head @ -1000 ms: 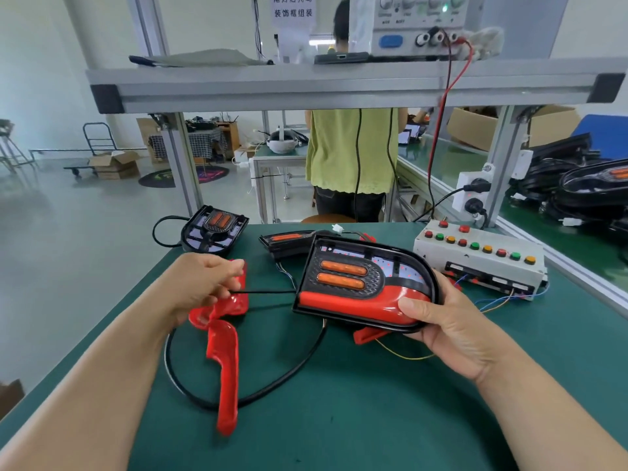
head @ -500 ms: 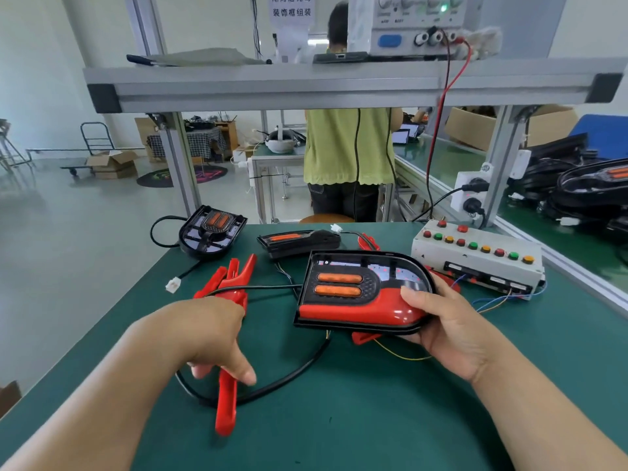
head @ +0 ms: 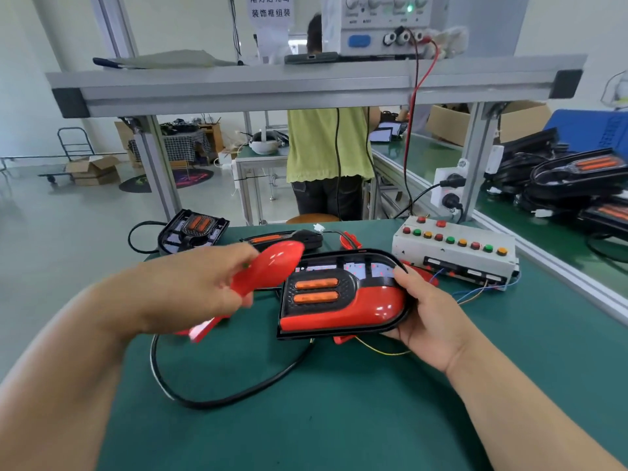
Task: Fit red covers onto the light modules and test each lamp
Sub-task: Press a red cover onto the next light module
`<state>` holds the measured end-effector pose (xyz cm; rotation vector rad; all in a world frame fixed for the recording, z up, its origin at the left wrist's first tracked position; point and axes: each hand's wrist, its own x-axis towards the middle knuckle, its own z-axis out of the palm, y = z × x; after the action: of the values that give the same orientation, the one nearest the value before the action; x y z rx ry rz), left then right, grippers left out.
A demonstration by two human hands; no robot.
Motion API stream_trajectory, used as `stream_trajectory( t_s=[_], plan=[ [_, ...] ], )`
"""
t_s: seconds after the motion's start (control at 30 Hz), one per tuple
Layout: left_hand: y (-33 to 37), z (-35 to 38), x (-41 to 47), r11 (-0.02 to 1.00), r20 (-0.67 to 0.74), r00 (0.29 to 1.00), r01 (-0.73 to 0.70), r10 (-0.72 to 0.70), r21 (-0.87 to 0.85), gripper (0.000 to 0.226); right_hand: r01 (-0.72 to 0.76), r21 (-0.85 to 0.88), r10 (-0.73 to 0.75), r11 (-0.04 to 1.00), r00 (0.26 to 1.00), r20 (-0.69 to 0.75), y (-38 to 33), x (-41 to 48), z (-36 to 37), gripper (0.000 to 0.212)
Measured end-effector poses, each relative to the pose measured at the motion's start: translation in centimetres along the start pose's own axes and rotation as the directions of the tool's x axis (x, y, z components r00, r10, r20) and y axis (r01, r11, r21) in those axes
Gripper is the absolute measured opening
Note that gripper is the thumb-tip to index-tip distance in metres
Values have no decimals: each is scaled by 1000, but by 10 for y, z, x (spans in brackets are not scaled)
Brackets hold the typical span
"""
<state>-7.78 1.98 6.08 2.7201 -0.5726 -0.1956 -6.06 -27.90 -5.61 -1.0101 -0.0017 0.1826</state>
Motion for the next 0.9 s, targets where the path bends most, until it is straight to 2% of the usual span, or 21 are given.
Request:
stream_trajectory(
  t_s=[0.13,0.37,0.53,0.63,0.73,0.9],
  plan=[
    [22,10,30,983,-95,985,-154,144,-98,59,8,-7,-8,1000,999,38,1,-1,2,30],
    [31,39,69,962,-173,947,-265,272,63,69,46,-81,-41,996,998,57,2,-3,5,32],
    [30,51,75,944,-153,938,-286,310,163,84,45,-122,-38,991,998,57,4,-3,9,30],
    [31,58,75,935,-184,924,-301,334,186,77,49,-140,-40,989,997,66,6,-3,11,33],
    [34,66,76,922,-270,884,-346,383,176,56,45,-140,-37,989,997,63,8,-2,10,27],
    [33,72,74,899,-425,802,-433,421,74,42,34,-97,-32,995,999,17,7,-1,11,32]
  ],
)
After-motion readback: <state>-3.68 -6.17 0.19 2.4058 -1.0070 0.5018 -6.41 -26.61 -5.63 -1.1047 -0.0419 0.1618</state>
